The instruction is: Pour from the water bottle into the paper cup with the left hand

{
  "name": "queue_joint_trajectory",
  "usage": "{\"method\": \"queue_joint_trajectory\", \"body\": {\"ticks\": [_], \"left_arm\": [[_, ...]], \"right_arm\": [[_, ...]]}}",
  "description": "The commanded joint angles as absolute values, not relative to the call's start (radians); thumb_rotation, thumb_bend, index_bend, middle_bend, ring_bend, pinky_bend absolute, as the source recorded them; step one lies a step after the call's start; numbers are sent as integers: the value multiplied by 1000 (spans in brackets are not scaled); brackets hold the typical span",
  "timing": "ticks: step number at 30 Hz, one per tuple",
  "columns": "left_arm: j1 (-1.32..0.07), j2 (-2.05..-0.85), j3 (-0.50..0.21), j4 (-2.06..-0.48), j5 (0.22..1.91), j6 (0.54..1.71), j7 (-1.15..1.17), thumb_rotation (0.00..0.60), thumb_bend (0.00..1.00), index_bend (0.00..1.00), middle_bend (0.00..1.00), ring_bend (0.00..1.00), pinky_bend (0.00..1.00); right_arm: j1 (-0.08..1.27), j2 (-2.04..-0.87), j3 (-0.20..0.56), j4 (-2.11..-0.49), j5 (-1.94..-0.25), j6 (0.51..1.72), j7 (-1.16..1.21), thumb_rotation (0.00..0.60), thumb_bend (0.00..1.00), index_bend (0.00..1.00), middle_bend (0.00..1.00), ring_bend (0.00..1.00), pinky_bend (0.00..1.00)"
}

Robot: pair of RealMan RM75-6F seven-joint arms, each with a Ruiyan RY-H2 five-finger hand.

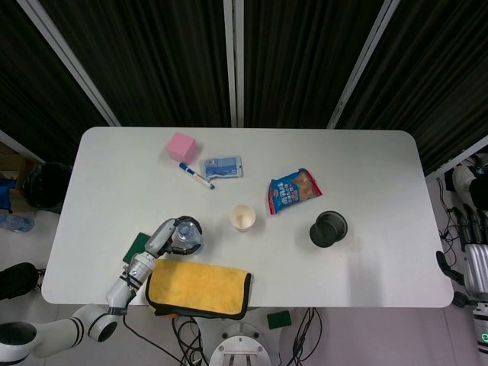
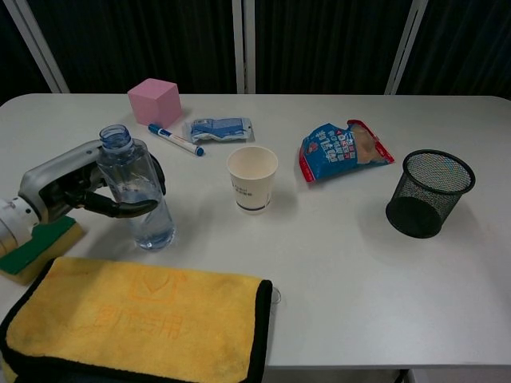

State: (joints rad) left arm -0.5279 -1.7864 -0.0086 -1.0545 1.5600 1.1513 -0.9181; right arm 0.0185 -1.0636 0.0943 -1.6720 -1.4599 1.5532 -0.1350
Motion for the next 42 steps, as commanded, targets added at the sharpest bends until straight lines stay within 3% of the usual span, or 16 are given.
{"method": "queue_joint_trajectory", "body": {"ticks": [1,10,21,33,42], "left_arm": [[-529,-1785,-11,-1059,1560,1155,-922,600,324,634,621,348,366],[-536,-1779,-13,-1074,1557,1148,-910,600,369,703,696,448,460],[-539,-1775,-28,-1071,1553,1167,-822,600,396,775,762,531,495],[-598,-1748,-105,-1089,1552,1194,-493,600,396,787,774,541,508],[-663,-1783,-166,-1085,1499,1147,-224,600,401,793,777,544,516]], "right_arm": [[19,-1064,95,-1671,-1459,1552,-135,600,295,0,0,0,0],[18,-1064,95,-1668,-1457,1552,-131,600,298,0,0,0,0],[18,-1065,97,-1664,-1460,1553,-122,600,298,0,0,0,0],[17,-1060,96,-1666,-1469,1560,-118,600,298,0,0,0,0],[18,-1065,93,-1652,-1473,1556,-108,600,298,0,0,0,0]]}}
